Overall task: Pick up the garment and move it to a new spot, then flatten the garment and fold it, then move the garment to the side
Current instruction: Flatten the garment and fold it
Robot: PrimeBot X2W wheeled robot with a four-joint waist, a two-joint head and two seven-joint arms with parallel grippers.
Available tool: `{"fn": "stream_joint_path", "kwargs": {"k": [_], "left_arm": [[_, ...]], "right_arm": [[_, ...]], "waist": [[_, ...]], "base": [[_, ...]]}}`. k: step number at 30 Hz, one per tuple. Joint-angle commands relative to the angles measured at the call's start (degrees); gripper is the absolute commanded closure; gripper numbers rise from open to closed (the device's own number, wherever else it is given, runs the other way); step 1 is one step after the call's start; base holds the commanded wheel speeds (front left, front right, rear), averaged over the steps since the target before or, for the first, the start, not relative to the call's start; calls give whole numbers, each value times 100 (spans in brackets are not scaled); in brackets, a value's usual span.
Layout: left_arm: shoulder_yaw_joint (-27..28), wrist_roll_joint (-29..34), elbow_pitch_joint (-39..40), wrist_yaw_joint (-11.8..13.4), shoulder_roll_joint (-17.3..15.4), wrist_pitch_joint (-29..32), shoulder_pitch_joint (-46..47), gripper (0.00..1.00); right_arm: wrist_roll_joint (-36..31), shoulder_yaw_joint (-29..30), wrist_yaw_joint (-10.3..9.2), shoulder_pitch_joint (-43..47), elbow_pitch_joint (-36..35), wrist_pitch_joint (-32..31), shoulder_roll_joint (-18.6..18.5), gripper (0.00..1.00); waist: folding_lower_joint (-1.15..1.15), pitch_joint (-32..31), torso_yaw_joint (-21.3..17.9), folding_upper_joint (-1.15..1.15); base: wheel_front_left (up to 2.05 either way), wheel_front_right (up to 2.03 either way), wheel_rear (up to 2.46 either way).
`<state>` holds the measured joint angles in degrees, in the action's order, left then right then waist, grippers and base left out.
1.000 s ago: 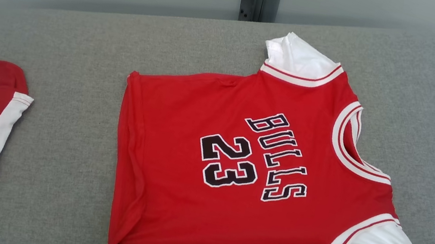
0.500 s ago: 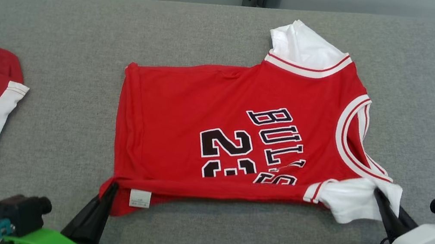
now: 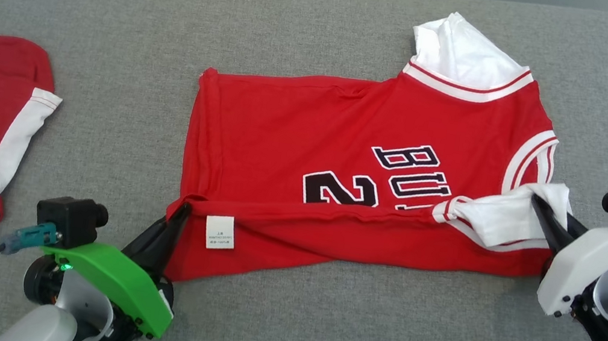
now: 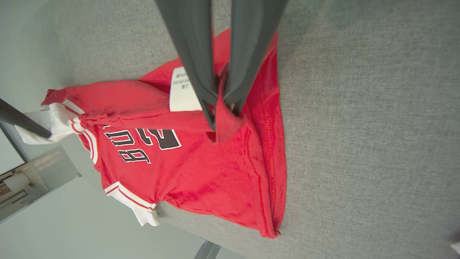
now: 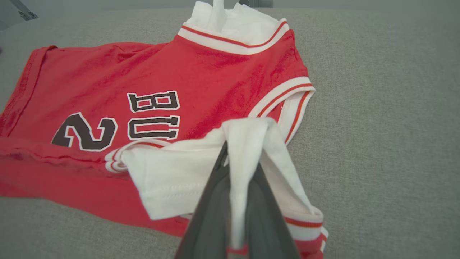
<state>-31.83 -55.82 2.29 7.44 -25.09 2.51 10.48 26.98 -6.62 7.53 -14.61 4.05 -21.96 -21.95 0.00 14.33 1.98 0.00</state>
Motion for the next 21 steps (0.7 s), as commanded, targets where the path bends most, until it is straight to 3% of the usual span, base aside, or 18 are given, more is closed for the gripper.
{"fn": "stream_joint_path", "kwargs": {"k": [1, 4, 11, 12, 13, 14, 16, 21], "left_arm": [[-42, 68, -91, -102, 36, 33, 204, 100], [-121, 101, -357, -266, 98, 86, 453, 100], [-265, 112, -930, -456, 229, 180, 784, 100], [-278, 102, -986, -463, 238, 192, 786, 89], [-294, 77, -1026, -485, 251, 196, 773, 50], [-293, 19, -1056, -487, 267, 223, 726, 0], [-292, -8, -1024, -503, 202, 237, 583, 0], [-3, -259, -521, -271, -138, 139, -23, 0]], "right_arm": [[-98, -49, -8, -190, 80, 23, -67, 100], [-261, -193, -8, -525, 282, 66, -208, 100], [-46, -591, -5, -809, 710, -120, -154, 100], [-5, -621, -6, -802, 716, -90, -158, 86], [13, -633, -6, -775, 711, -24, -184, 0], [70, -585, -6, -707, 705, 37, -184, 0], [175, -573, -6, -528, 590, 136, -218, 0], [323, -197, -6, 69, -19, 280, -442, 0]], "waist": [[0, 27, 11, 0], [0, 62, 22, 0], [0, 70, 28, 0], [0, 68, 24, 0], [0, 66, 20, 0], [0, 58, 19, 0], [0, 31, 5, 0], [0, 0, -93, 0]], "base": [[0, 0, 0], [0, 0, 0], [0, 0, 0], [0, 0, 0], [0, 0, 0], [0, 0, 0], [0, 0, 0], [0, 0, 0]]}}
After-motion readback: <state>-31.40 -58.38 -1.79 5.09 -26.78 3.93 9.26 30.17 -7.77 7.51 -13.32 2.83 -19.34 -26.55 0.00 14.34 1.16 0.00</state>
